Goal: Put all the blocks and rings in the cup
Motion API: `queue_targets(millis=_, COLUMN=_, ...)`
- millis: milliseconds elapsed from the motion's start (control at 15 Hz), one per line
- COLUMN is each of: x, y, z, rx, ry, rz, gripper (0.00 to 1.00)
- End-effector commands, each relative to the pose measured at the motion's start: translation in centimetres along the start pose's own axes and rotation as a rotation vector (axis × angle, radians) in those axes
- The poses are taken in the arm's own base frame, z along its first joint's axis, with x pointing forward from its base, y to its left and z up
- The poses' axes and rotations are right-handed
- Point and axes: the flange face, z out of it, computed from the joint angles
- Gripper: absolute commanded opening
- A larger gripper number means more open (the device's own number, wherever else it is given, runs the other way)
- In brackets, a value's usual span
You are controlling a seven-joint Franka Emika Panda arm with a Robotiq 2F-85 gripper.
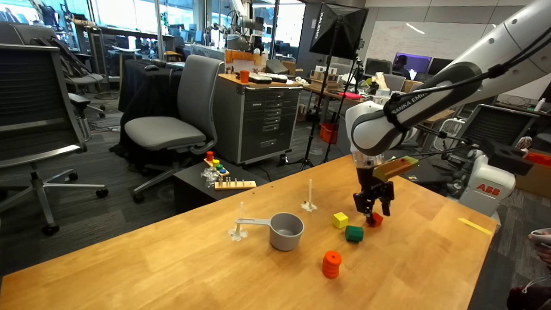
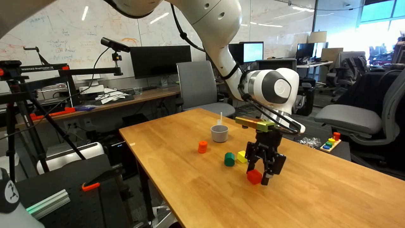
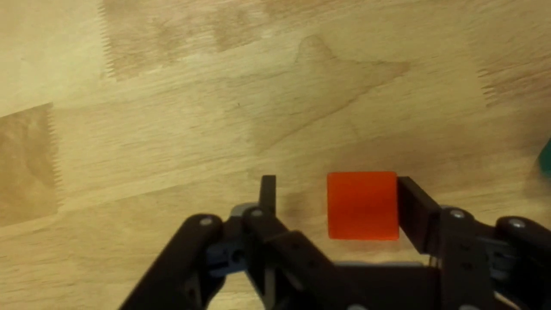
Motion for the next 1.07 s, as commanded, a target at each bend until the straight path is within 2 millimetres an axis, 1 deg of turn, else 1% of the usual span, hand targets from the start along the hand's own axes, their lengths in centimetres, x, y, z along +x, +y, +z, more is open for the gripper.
queue_targets(millis=0, x=0.4, y=0.2, z=-1.1, rx=0.037, ry=0.001, rz=-0.014, gripper=0.4)
queue_targets(millis=133, x=0.5, y=0.6, z=-1.7, rx=0.051, ry=0.011, rz=-0.006, gripper=0.27)
queue_targets(millis=200, x=0.5, y=0.9, z=-1.9, rx=0.059, ry=0.017, rz=-0.001, gripper=0.18)
queue_targets(millis=267, x=0.4, y=1.1, z=-2.4, rx=0.073, ry=0.026, rz=0.007, gripper=0.14)
queue_targets(millis=333, x=0.3, y=1.3, z=-2.9, rx=0.089, ry=0.031, rz=0.009, gripper=0.14)
queue_targets(millis=400, x=0.1, y=1.3, z=-3.9, rx=0.112, ry=0.042, rz=0.008, gripper=0.14)
queue_targets(millis=467, x=-0.3, y=1.2, z=-5.0, rx=0.129, ry=0.055, rz=0.004, gripper=0.14)
queue_targets(millis=533, x=-0.7, y=0.9, z=-6.6, rx=0.145, ry=0.077, rz=-0.006, gripper=0.14)
queue_targets(millis=600, x=-1.1, y=0.5, z=-8.1, rx=0.164, ry=0.098, rz=-0.016, gripper=0.14)
queue_targets(millis=733, x=-2.4, y=-1.1, z=-11.5, rx=0.193, ry=0.149, rz=-0.051, gripper=0.14)
queue_targets(millis=800, x=-3.1, y=-2.3, z=-13.3, rx=0.203, ry=0.176, rz=-0.076, gripper=0.14)
queue_targets(millis=933, x=-4.3, y=-4.5, z=-16.2, rx=0.229, ry=0.221, rz=-0.12, gripper=0.14)
queue_targets(millis=1000, x=-4.8, y=-5.6, z=-17.3, rx=0.248, ry=0.235, rz=-0.145, gripper=0.14)
